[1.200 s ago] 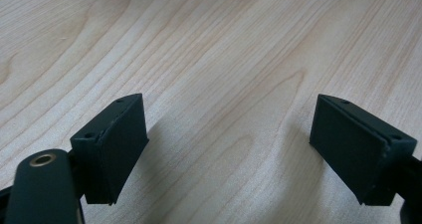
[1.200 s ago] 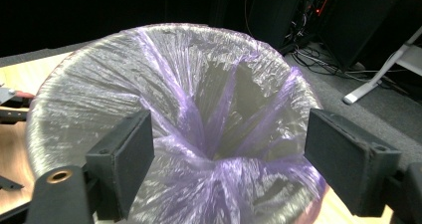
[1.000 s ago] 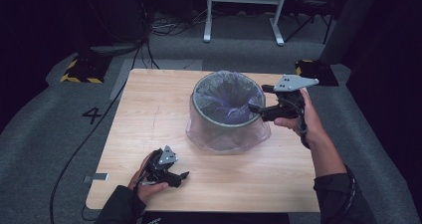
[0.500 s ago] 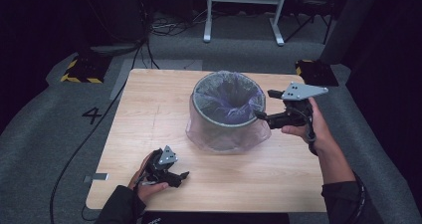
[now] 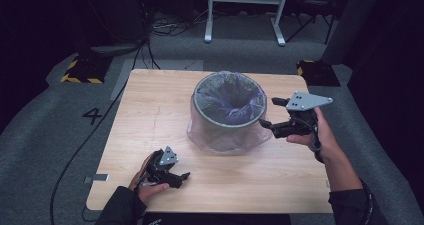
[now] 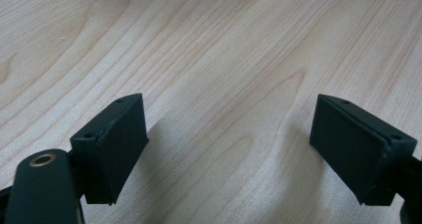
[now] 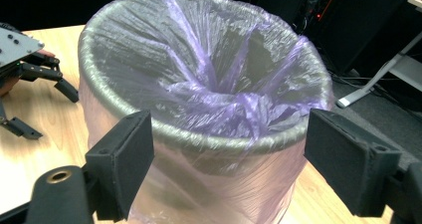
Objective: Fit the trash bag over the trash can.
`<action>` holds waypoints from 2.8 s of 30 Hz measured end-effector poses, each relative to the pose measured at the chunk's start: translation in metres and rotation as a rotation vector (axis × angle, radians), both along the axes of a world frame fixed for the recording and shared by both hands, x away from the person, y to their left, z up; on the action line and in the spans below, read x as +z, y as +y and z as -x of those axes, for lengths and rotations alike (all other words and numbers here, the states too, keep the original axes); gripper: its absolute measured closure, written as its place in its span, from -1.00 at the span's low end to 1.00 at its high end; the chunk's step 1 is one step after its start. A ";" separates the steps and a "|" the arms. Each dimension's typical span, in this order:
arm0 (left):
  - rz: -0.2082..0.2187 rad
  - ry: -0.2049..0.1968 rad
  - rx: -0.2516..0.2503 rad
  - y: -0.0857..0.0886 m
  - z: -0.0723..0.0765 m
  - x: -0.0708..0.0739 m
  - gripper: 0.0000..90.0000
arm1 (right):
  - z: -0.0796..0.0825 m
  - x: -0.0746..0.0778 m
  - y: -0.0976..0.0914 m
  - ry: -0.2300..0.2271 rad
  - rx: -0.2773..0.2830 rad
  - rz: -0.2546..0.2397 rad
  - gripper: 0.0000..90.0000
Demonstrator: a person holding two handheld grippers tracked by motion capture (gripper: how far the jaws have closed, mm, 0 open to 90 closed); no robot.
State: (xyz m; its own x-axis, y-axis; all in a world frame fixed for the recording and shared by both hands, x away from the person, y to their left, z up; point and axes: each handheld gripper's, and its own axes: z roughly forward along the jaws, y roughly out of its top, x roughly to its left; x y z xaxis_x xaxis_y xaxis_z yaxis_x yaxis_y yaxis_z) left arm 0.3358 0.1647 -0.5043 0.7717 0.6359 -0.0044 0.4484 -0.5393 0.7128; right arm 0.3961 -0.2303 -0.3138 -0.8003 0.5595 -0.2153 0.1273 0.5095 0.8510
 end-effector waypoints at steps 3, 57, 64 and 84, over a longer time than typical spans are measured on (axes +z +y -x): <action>0.000 0.000 0.000 0.000 0.000 0.000 -0.68 | 0.002 -0.004 0.000 0.003 0.003 0.009 -0.57; 0.000 0.000 0.000 0.000 0.000 0.000 -0.68 | 0.010 -0.078 -0.016 0.140 0.014 0.161 -0.57; 0.000 0.000 0.000 0.000 0.000 0.000 -0.68 | 0.014 -0.094 -0.014 0.164 0.028 0.185 -0.57; 0.000 0.000 0.000 0.000 0.000 0.000 -0.68 | 0.022 -0.143 -0.022 0.246 0.009 0.193 -0.56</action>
